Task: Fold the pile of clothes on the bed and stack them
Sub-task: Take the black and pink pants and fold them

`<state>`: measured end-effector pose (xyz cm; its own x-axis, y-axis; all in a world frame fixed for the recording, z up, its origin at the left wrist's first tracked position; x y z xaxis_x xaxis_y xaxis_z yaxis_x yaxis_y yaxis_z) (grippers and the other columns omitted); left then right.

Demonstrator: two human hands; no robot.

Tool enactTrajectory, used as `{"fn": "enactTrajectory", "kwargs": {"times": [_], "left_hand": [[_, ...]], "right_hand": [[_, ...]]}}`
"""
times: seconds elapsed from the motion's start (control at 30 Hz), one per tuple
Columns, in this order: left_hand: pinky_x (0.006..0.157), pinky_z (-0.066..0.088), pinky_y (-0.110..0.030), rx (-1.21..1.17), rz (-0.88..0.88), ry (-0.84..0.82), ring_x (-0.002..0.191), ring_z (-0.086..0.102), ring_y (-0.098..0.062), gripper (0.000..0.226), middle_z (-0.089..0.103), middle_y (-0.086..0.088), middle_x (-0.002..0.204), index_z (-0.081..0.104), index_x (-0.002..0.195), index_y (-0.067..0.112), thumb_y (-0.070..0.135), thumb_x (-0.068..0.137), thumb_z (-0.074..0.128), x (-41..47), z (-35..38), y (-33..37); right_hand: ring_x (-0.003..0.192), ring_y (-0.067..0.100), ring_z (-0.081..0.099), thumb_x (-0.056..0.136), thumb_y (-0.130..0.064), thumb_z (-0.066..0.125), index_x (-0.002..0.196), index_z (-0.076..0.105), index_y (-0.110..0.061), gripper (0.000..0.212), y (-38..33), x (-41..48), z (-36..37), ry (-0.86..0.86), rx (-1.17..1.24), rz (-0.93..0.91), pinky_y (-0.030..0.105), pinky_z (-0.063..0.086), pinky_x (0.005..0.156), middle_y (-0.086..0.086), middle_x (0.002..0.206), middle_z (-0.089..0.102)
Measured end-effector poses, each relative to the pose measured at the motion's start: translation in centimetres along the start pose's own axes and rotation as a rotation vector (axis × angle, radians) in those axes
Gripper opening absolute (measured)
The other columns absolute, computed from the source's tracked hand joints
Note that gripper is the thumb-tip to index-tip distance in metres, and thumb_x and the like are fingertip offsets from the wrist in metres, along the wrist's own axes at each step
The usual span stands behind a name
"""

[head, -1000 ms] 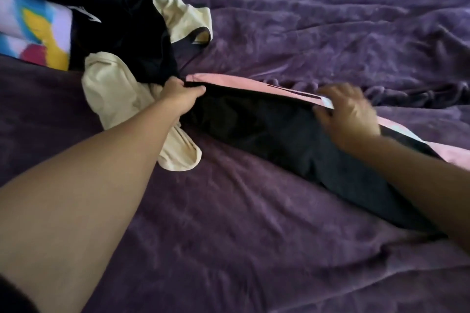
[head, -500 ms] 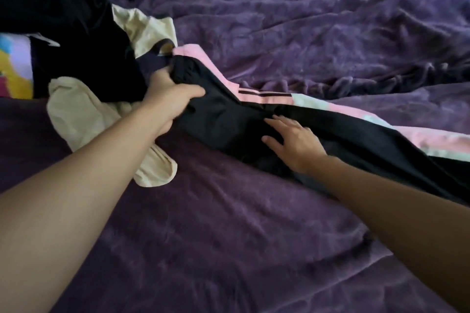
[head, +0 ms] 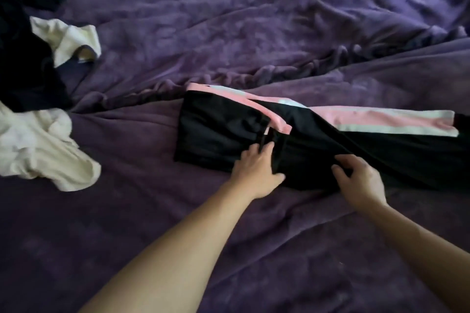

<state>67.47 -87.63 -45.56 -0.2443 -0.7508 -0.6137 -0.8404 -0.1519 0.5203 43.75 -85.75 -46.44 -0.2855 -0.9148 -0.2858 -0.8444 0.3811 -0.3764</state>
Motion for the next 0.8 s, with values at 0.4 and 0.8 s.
{"fn": "enactTrajectory", "kwargs": {"times": [0.4, 0.8], "left_hand": [[0.101, 0.035, -0.044, 0.349, 0.091, 0.174, 0.133, 0.03, -0.029, 0.059, 0.021, -0.008, 0.153, 0.032, 0.144, 0.029, 0.033, 0.09, 0.055, 5.2, 7.7, 10.1], [0.085, 0.045, -0.037, 0.159, 0.04, 0.317, 0.109, 0.055, -0.024, 0.031, 0.054, -0.002, 0.12, 0.06, 0.12, 0.018, 0.022, 0.089, 0.058, 4.8, 4.7, 11.9]], "right_hand": [[0.13, 0.033, 0.041, 0.078, -0.052, 0.07, 0.143, 0.036, -0.017, 0.082, 19.0, 9.3, -13.6, 0.192, 0.058, 0.43, 0.048, 0.037, 0.106, 0.011, 0.144, 0.043], [0.086, 0.022, 0.067, 0.066, -0.048, 0.079, 0.099, 0.064, -0.025, 0.043, 18.7, 9.5, -18.1, 0.102, 0.378, 0.393, 0.047, 0.057, 0.081, 0.0, 0.095, 0.07]]}}
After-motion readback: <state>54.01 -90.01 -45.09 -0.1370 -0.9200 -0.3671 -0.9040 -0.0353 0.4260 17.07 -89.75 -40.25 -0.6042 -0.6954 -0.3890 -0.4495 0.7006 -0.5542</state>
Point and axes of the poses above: each hand's wrist, its own x-axis towards the middle knuckle, its own z-axis out of the palm, y = z × x, the point moved 3 cm from there along x, towards the middle knuckle
